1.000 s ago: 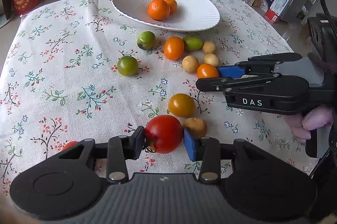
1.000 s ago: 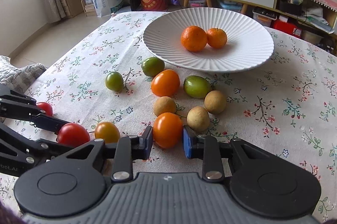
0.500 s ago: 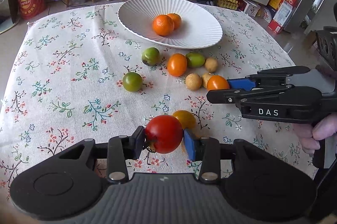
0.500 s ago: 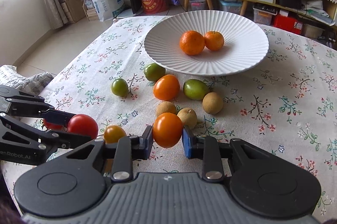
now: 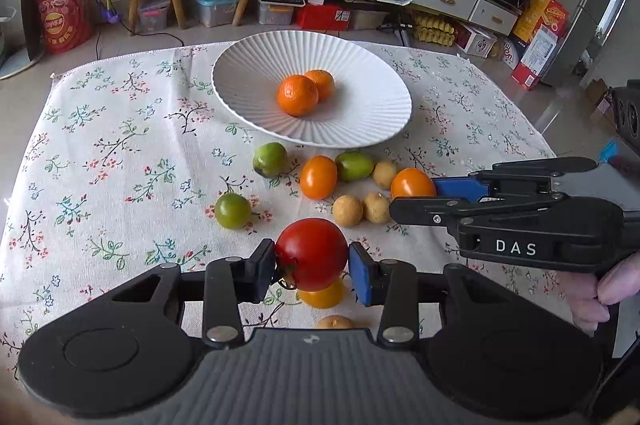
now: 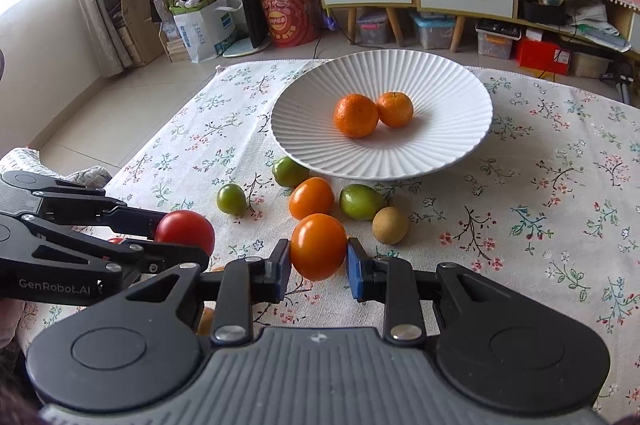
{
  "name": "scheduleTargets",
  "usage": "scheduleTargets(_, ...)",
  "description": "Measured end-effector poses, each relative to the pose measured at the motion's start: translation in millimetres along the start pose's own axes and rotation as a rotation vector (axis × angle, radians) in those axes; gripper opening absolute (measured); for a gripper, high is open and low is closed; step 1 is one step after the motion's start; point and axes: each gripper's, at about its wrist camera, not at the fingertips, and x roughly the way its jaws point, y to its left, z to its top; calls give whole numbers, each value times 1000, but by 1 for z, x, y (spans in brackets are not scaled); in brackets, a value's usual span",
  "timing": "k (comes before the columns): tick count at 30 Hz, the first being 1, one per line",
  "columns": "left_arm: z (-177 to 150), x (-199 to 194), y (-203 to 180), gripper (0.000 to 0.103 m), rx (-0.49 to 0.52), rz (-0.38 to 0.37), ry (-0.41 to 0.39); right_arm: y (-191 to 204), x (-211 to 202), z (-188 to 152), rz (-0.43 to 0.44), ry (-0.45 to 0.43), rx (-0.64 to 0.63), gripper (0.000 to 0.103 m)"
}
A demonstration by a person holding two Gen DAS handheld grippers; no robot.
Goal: Organize fruits
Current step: 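Lower the red tomato into the bowl with the left gripper while the right opens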
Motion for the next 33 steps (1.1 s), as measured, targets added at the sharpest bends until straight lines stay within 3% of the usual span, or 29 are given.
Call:
scheduleTargets(19,45,41,-28,37,-74,20,-116,-49,8,39,-63,-60,128,26)
scheduleTargets(33,60,71,-44,37,-67,60,-157,-68,36,59,-32,-56,165,26)
